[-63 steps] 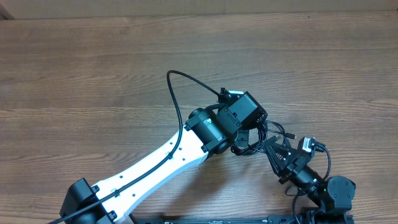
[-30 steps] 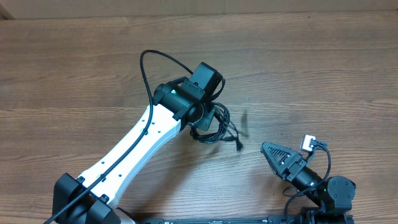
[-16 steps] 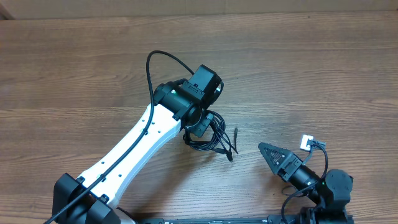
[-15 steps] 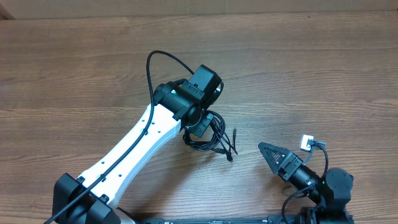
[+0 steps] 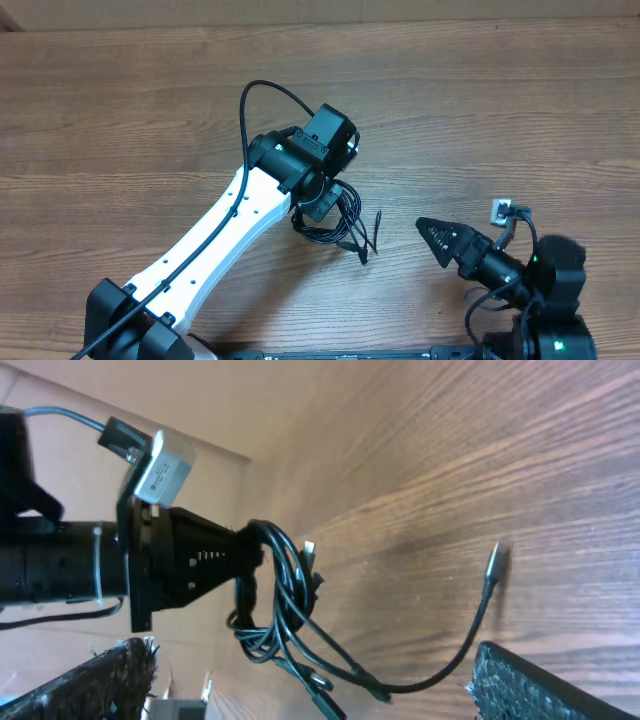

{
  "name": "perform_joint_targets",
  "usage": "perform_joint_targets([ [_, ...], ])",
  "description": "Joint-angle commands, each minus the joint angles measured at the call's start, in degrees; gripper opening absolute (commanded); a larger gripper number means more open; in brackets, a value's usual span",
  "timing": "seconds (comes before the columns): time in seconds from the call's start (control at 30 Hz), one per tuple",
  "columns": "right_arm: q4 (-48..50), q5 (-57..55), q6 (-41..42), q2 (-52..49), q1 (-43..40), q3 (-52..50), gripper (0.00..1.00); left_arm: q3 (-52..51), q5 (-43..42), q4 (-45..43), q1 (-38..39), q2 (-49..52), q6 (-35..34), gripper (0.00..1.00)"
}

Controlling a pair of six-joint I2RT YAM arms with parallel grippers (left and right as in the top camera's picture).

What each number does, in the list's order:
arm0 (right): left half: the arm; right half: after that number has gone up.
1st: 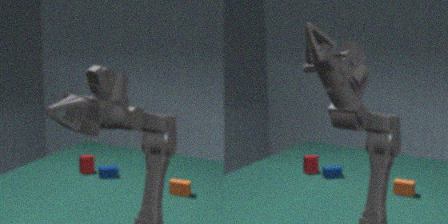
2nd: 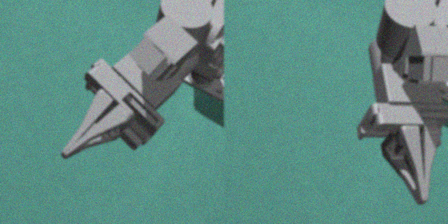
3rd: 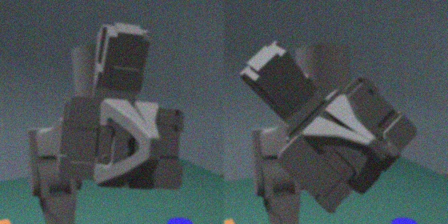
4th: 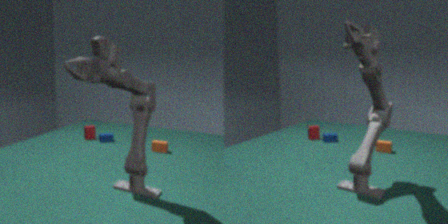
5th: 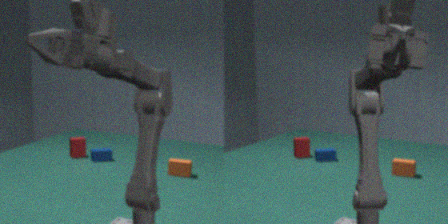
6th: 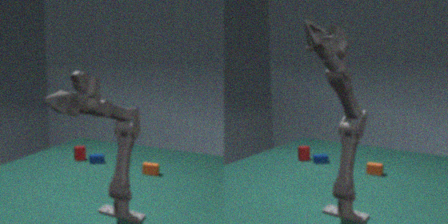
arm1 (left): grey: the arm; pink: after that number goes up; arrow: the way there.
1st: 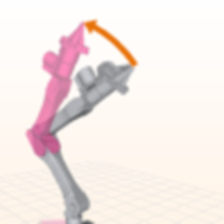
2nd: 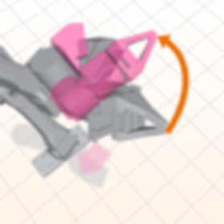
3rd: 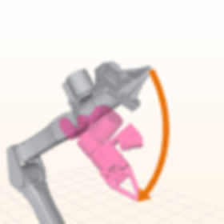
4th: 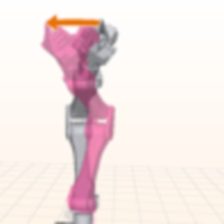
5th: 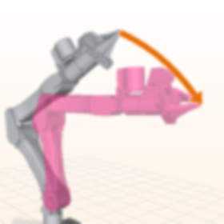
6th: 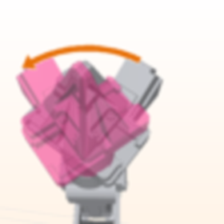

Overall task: Untangle cables
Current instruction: 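Reach the right gripper up and grasp a hanging cable strand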

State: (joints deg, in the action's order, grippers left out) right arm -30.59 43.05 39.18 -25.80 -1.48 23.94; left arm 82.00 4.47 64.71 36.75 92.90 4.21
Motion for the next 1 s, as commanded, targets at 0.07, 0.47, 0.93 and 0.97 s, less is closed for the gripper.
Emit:
perform_joint_targets([
  [0.07,-2.93,4.85,-11.34,-7.37,-0.13,5.27,1.0,0.28,-1.01,-0.5,0.02,-1.86,9.81,0.04],
  [0.47,4.5,6.49,-14.4,-19.08,13.44,5.33,0.95,0.28,-6.08,-5.64,0.02,-1.84,12.57,0.04],
  [0.93,18.27,-18.23,-14.4,-28.65,34.47,5.33,0.69,0.28,-6.08,-4.96,0.02,-1.84,15.54,0.04],
  [0.97,18.71,-18.67,-14.38,-29.44,35.28,5.35,0.62,0.28,-6.08,-4.96,0.02,-1.84,15.54,0.04],
])
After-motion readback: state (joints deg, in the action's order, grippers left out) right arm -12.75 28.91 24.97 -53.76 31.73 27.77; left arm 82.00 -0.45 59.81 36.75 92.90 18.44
